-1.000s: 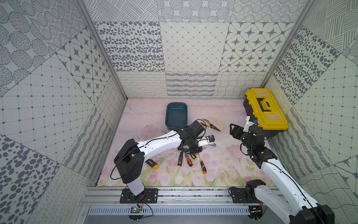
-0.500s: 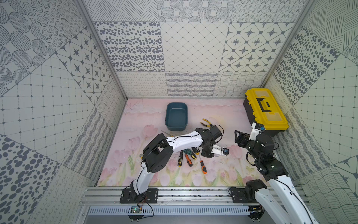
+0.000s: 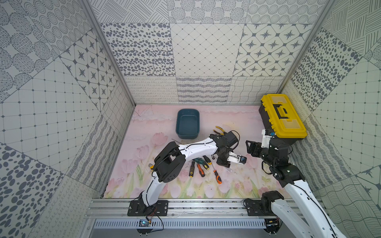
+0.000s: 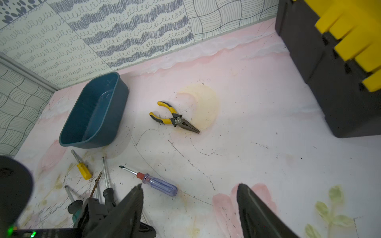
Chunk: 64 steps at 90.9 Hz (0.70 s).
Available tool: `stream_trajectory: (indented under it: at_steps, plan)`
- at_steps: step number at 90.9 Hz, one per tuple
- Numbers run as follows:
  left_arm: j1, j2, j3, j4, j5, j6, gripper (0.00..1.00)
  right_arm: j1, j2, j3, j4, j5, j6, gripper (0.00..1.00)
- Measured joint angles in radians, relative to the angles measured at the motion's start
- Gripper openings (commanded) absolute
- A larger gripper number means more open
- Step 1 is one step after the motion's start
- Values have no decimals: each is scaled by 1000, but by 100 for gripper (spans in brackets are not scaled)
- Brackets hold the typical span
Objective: Put the screwdriver on the desktop into the storage box
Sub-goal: Place the screwdriver at the center of the board, then pick up the screwdriver from the center of the board.
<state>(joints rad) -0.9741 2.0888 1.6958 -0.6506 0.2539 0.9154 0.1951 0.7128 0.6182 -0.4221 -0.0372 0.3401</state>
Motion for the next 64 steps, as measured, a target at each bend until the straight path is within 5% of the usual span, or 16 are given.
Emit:
stream_trajectory:
  at_steps: [7, 27, 64]
  plan:
    - [15, -101, -79, 66, 23, -44, 82, 0, 38, 13, 6, -32, -23, 75]
    - [143, -443, -379, 344, 76, -315, 92, 29, 170, 98, -31, -85, -71, 70]
    - [442, -797, -699, 549, -109, -1012, 100, 364, 589, 290, -272, -62, -107, 71]
